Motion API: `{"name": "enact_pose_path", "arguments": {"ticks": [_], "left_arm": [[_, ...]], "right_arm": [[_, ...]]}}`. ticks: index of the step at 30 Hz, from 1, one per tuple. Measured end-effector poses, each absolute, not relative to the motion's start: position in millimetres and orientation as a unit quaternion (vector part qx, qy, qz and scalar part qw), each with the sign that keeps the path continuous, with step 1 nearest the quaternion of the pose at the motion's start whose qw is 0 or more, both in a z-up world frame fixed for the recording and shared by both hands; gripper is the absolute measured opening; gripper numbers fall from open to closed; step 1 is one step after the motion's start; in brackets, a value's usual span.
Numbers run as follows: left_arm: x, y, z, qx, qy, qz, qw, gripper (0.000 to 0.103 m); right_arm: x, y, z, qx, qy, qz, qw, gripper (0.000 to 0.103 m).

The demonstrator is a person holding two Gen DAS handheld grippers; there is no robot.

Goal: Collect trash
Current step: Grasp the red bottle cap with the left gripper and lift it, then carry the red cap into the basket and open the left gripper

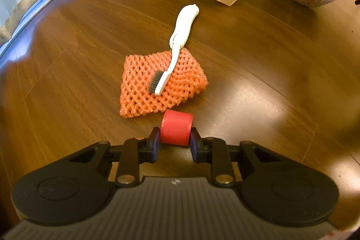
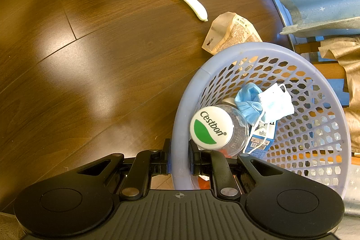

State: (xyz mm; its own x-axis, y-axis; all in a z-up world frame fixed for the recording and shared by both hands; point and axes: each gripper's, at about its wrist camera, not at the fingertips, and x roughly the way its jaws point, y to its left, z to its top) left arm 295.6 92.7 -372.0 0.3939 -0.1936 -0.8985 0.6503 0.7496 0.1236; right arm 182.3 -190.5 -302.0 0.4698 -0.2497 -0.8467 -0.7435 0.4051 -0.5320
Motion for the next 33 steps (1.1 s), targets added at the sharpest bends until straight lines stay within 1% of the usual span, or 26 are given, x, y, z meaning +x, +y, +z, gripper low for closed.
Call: {"name": "enact_pose_path", "arguments": {"ticks": [11,33], "left_arm": [[288,73,-335,0.221,0.456,-0.283,0.814,0.022],[286,-20,-229,0.194,0.360,-0.379,0.830,0.022]], "right_arm": [[182,-191,-302,-0.515,0.482,0.180,0.686,0.011],[183,-192,-302,-0.511,0.483,0.179,0.688,0.011]]}}
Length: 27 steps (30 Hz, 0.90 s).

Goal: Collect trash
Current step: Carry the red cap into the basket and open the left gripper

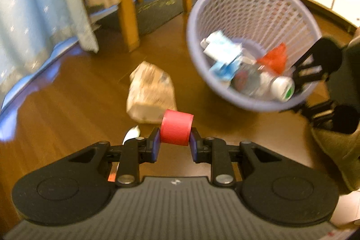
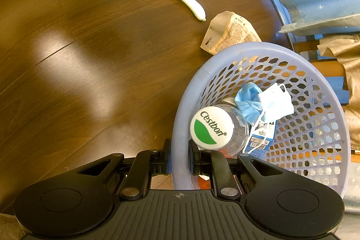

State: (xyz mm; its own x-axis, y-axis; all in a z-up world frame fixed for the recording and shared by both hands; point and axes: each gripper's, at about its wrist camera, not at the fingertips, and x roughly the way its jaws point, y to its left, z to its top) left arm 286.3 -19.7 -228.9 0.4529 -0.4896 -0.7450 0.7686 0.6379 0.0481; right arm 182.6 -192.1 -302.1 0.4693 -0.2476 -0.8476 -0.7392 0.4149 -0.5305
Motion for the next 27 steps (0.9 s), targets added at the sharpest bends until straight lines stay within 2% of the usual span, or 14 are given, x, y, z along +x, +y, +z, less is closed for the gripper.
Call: {"name": "enact_pose_path", "arguments": {"ticks": [13,27], "left_arm": [[295,-97,-177,0.204,0.288,-0.465,0.812,0.023],[301,-168,-177,0.211,0.270,-0.525,0.779,0.023]], "right_arm": [[186,-192,-301,-0.506,0.484,0.178,0.692,0.011],[188,-195,-302,-0.499,0.483,0.179,0.697,0.010]]}}
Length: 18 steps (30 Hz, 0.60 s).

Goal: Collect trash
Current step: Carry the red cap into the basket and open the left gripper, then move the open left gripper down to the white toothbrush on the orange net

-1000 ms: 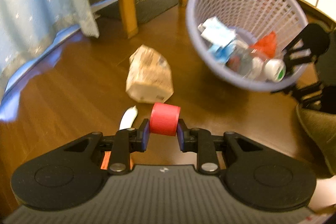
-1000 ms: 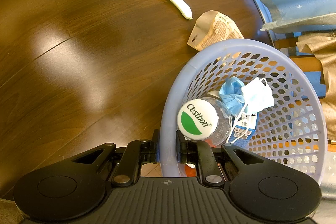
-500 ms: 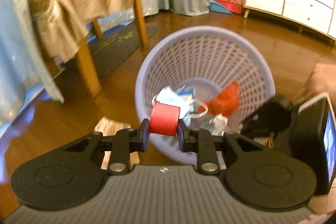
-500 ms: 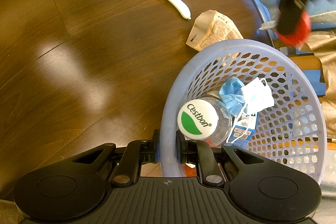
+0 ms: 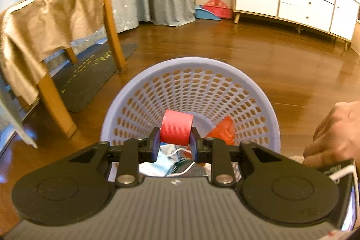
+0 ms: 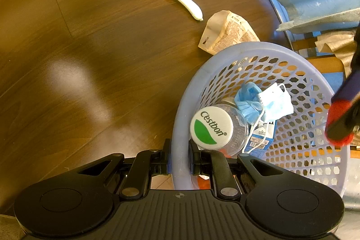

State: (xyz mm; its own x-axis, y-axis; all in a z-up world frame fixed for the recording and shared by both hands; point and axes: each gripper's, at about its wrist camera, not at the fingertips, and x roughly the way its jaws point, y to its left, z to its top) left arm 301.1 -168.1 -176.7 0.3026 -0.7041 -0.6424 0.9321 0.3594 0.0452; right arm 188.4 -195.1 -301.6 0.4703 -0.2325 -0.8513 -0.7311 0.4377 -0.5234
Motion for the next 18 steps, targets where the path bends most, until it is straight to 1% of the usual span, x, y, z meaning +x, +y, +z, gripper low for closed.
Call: {"name": "enact_pose_path", "arguments": {"ticks": [3,5,6,11,18], "left_arm": [[303,-178,-183,0.203,0.275,-0.532,0.774,0.025],[305,-184,-187,0.198,0.279,-0.535,0.772,0.050],[305,-186,-187,0.197,0.277,-0.536,0.773,0.053],[310,-183,-184,0.195,0.274,-0.528,0.779,0.053],[322,-154,-183,0.190,0.278,-0.488,0.805,0.054]], "right_arm": [[188,-196,-302,-0.498,0.482,0.179,0.699,0.010],[188,-196,-302,-0.497,0.482,0.178,0.699,0.010],[188,-196,-302,-0.496,0.483,0.178,0.699,0.010],[189,-197,-301,-0.491,0.484,0.175,0.703,0.010],[189,-197,-299,-0.488,0.485,0.174,0.704,0.010]]}}
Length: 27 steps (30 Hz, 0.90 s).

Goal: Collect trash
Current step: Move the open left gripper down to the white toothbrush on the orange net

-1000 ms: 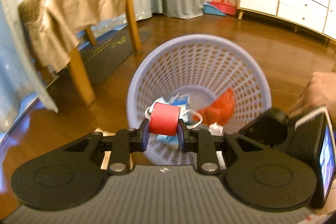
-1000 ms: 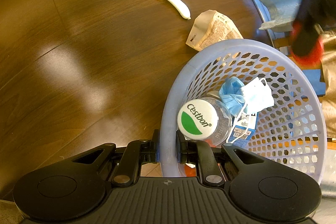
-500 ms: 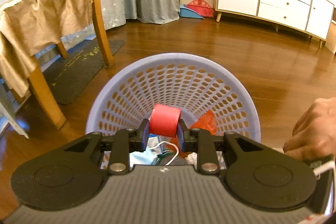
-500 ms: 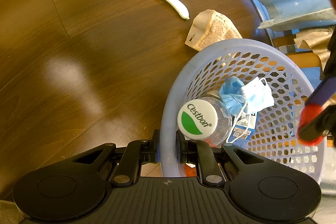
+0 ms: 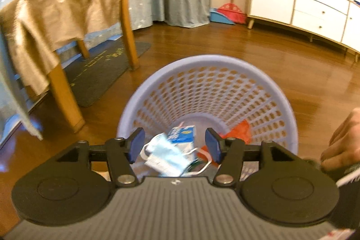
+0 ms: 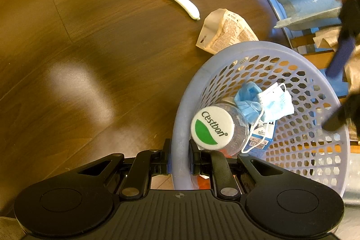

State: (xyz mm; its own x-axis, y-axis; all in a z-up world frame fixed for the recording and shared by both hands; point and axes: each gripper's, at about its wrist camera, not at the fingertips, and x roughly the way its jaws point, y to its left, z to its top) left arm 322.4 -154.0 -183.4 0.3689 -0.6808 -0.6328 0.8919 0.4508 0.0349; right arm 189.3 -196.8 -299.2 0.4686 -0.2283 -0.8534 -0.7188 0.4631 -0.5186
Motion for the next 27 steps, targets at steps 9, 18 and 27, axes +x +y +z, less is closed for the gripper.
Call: {"name": "enact_pose_path", "arguments": {"ticks": [9,18,27], "left_arm": [[338,-96,-198,0.192,0.306,-0.416,0.834,0.055],[337,-32,-217,0.205,0.335,-0.351,0.850,0.064],[331,27,-251,0.225,0.376,-0.289,0.851,0.069]], "right_arm": [[189,-196,-298,-0.487,0.486,0.173,0.704,0.011],[191,-197,-298,-0.483,0.488,0.172,0.706,0.011],[194,-196,-297,-0.477,0.491,0.169,0.710,0.011]]}}
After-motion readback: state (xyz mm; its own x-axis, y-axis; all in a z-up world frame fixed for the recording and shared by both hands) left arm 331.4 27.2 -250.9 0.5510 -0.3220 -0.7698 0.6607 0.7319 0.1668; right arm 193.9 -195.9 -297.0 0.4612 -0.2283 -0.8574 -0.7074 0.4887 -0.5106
